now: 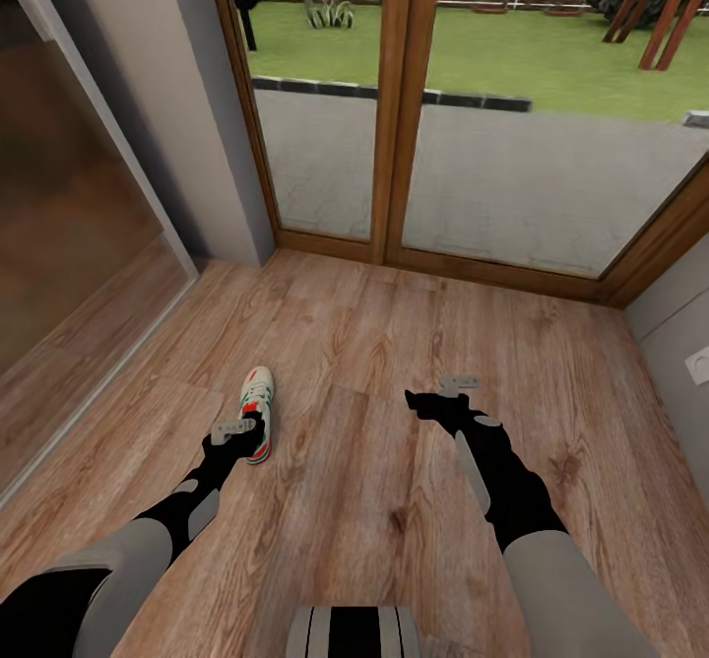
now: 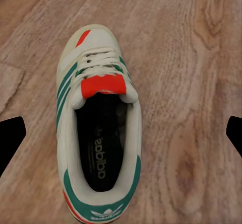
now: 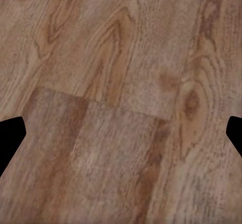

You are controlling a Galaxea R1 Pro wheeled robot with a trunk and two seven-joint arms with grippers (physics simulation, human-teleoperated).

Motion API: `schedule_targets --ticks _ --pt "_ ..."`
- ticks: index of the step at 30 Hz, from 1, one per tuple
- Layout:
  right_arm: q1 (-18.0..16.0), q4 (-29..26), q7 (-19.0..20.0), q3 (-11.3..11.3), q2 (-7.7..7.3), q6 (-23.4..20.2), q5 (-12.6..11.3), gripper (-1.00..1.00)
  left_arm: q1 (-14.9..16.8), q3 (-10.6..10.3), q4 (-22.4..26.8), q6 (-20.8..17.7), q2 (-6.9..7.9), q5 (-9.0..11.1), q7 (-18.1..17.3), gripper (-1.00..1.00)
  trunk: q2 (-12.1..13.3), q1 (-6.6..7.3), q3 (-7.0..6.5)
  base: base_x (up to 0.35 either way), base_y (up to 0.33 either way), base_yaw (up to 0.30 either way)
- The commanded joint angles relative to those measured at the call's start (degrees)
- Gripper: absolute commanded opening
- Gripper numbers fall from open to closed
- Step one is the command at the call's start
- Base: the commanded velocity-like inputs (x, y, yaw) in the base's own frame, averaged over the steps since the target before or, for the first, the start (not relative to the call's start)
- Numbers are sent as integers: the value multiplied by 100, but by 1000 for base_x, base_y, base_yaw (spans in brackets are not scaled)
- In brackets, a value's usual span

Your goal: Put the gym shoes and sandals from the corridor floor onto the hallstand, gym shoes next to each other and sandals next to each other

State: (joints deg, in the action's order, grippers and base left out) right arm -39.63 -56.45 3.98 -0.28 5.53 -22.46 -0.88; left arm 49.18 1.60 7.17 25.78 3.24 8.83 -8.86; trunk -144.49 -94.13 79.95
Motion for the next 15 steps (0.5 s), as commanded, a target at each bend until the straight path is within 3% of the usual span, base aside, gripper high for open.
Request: schedule_targets --ticks 1,15 --pt "-1 -41 9 -1 1 -30 -7 100 3 15 -8 6 1 57 -62 100 -3 -2 26 0 0 0" --pt "-1 -581 6 10 1 -31 -1 100 3 15 -7 6 1 57 -63 100 -4 -4 48 0 0 0"
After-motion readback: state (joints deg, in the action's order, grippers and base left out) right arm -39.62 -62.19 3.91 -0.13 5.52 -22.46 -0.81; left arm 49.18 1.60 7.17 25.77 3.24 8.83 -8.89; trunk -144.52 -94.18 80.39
